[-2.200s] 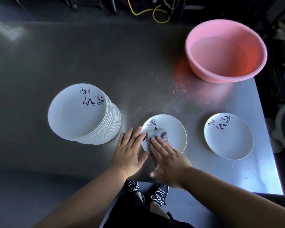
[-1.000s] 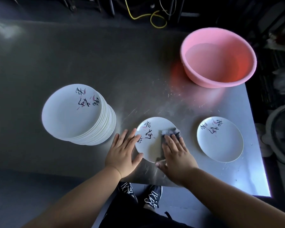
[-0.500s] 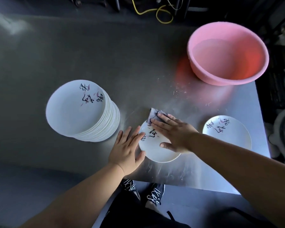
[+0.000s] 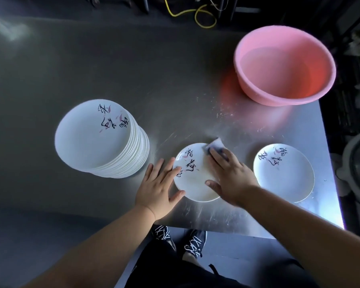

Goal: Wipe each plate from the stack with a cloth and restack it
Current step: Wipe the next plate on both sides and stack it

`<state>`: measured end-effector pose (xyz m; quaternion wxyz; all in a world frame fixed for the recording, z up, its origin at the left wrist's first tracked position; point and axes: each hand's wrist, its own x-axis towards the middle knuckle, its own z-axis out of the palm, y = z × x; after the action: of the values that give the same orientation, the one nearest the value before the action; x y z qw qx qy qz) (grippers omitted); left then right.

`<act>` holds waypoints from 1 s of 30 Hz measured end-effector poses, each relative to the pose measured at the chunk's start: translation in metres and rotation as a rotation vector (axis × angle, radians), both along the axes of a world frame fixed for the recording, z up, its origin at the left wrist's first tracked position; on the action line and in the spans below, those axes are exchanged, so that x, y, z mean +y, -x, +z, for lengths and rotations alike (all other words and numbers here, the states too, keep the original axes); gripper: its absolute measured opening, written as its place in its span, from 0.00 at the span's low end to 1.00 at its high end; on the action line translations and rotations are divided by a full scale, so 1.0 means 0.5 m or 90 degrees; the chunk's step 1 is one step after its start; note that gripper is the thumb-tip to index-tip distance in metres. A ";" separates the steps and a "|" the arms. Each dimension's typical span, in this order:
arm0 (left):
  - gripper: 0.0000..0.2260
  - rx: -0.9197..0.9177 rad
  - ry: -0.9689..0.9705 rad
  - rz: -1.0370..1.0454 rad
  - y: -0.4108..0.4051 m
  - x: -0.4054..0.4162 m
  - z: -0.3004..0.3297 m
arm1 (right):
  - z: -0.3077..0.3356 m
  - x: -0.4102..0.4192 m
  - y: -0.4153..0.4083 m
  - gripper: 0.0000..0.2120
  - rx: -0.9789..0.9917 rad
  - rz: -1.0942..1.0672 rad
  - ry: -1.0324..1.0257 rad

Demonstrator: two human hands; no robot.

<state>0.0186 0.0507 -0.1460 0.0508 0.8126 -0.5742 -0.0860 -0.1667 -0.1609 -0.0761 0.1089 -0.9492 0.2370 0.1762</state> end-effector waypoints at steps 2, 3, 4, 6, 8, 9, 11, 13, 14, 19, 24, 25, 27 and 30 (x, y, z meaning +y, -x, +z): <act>0.32 -0.011 -0.003 0.000 0.001 0.000 -0.003 | -0.003 0.057 0.047 0.45 -0.001 -0.085 -0.024; 0.31 -0.015 -0.005 -0.001 0.000 0.000 -0.004 | -0.007 0.079 0.063 0.46 0.010 -0.101 -0.027; 0.31 -0.018 -0.006 -0.002 0.000 -0.001 -0.004 | -0.011 0.093 0.072 0.46 0.019 -0.108 -0.024; 0.31 -0.015 0.004 0.000 0.001 -0.001 -0.004 | -0.015 0.089 0.067 0.48 0.011 -0.097 -0.014; 0.31 -0.009 0.026 0.005 0.002 0.000 -0.006 | -0.021 0.056 0.042 0.48 0.009 -0.075 -0.015; 0.30 -0.009 0.036 0.008 0.003 -0.001 -0.008 | -0.024 0.039 0.030 0.48 0.006 -0.068 -0.021; 0.30 -0.014 0.046 0.008 0.002 0.000 -0.011 | -0.029 0.035 0.023 0.47 0.003 -0.084 -0.032; 0.30 -0.018 0.054 0.004 0.001 0.002 -0.012 | -0.030 0.082 0.038 0.48 0.003 -0.138 -0.053; 0.30 -0.018 0.057 0.005 -0.001 0.002 -0.012 | -0.026 0.115 0.048 0.48 0.006 -0.161 -0.067; 0.31 -0.018 0.067 0.009 0.000 0.003 -0.018 | -0.013 0.174 0.065 0.50 0.020 -0.187 -0.100; 0.32 -0.027 0.053 0.016 0.003 0.003 -0.016 | -0.024 0.074 0.037 0.43 -0.025 -0.189 -0.084; 0.32 -0.036 0.049 0.021 0.005 0.003 -0.015 | -0.022 0.079 0.034 0.41 -0.028 -0.196 -0.091; 0.32 -0.053 0.065 0.024 0.012 0.007 -0.010 | -0.010 0.124 0.038 0.41 -0.038 -0.238 -0.123; 0.30 -0.070 0.110 0.007 0.027 0.011 -0.001 | 0.014 0.209 0.066 0.42 -0.022 -0.252 -0.186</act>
<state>0.0049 0.0563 -0.1466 0.0897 0.8119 -0.5768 0.0091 -0.1999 -0.0565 -0.0692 0.2816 -0.8611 0.3886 0.1679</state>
